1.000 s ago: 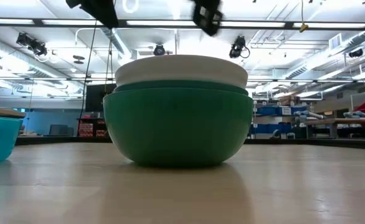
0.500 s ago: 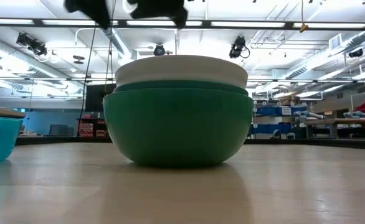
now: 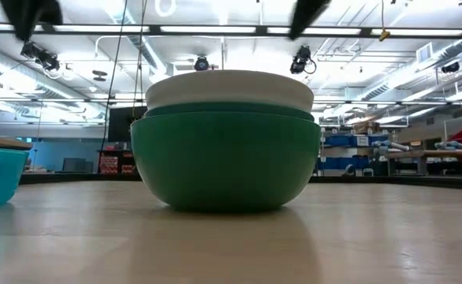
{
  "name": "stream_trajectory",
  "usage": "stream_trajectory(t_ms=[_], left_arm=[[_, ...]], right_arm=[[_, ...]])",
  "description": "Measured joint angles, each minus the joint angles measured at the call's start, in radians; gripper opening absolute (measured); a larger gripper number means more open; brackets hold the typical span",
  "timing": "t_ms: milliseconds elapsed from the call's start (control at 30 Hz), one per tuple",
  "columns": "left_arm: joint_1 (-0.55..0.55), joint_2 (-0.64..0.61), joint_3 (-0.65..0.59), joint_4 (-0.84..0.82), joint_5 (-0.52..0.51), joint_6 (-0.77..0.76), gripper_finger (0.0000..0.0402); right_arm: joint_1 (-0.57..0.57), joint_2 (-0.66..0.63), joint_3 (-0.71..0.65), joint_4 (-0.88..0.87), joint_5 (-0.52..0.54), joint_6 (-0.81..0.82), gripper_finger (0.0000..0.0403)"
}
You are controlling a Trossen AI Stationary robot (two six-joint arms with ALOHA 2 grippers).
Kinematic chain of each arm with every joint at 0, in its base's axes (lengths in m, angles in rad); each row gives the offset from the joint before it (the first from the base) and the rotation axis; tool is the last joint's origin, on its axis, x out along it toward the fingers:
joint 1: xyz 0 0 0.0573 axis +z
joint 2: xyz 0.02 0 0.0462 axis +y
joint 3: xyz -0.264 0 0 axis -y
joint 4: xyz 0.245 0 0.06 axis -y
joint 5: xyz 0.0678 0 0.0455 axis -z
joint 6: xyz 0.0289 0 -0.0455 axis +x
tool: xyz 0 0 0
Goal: Nest bowls inside each other
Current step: Stack the blue bowl on top of the violet bowl
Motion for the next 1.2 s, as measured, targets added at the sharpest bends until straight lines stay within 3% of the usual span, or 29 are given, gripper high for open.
stream_trajectory(t_ms=[233,500,733,1200], left_arm=[[-0.121,0.0,-0.255,0.153,-0.007,-0.078,0.0144],[-0.155,0.001,-0.49,0.504,-0.013,-0.164,0.0144],[-0.155,0.001,-0.502,0.525,-0.015,-0.222,0.0145],[-0.154,0.064,-0.503,0.445,0.094,-0.319,0.0145]], right_arm=[[0.051,-0.146,-0.001,-0.271,0.095,0.255,0.0098],[0.127,-0.289,-0.078,-0.301,0.091,0.425,0.0097],[0.139,-0.329,-0.192,-0.301,0.077,0.498,0.0098],[0.107,-0.327,-0.365,-0.19,0.026,0.498,0.0103]])
